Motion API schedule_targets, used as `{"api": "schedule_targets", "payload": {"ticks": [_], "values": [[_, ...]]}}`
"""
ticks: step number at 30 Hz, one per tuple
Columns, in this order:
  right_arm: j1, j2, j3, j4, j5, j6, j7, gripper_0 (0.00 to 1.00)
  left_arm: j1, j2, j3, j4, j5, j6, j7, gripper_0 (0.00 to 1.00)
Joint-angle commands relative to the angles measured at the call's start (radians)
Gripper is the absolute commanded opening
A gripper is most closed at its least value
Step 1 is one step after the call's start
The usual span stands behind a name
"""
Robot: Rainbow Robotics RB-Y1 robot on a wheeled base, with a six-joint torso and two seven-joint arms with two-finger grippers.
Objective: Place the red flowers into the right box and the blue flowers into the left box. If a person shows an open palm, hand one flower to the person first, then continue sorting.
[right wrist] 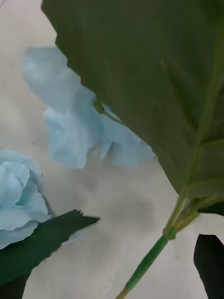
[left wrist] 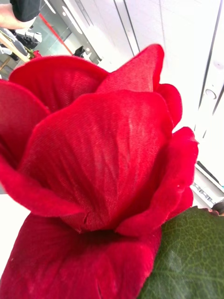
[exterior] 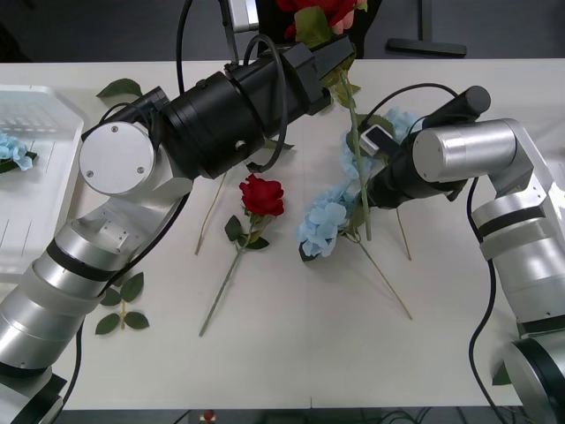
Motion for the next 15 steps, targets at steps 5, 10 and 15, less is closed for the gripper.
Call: {"api": "schedule_targets", "payload": {"ticks": [5,10,15], "values": [[-0.066,0.024,0.004,0.053,0.025,-0.047,-0.044,0.99,-0.001,-0.023,0.013,-0.024,0.013,0.009,-0.050,0.00],[-0.072,0.024,0.006,0.065,0.036,-0.063,-0.047,0.79,0.000,-0.023,0.013,-0.024,0.015,0.009,-0.050,0.00],[-0.072,0.024,0.001,0.065,0.042,-0.064,-0.050,0.51,-0.001,-0.023,0.013,-0.024,0.018,0.011,-0.050,0.00]]}}
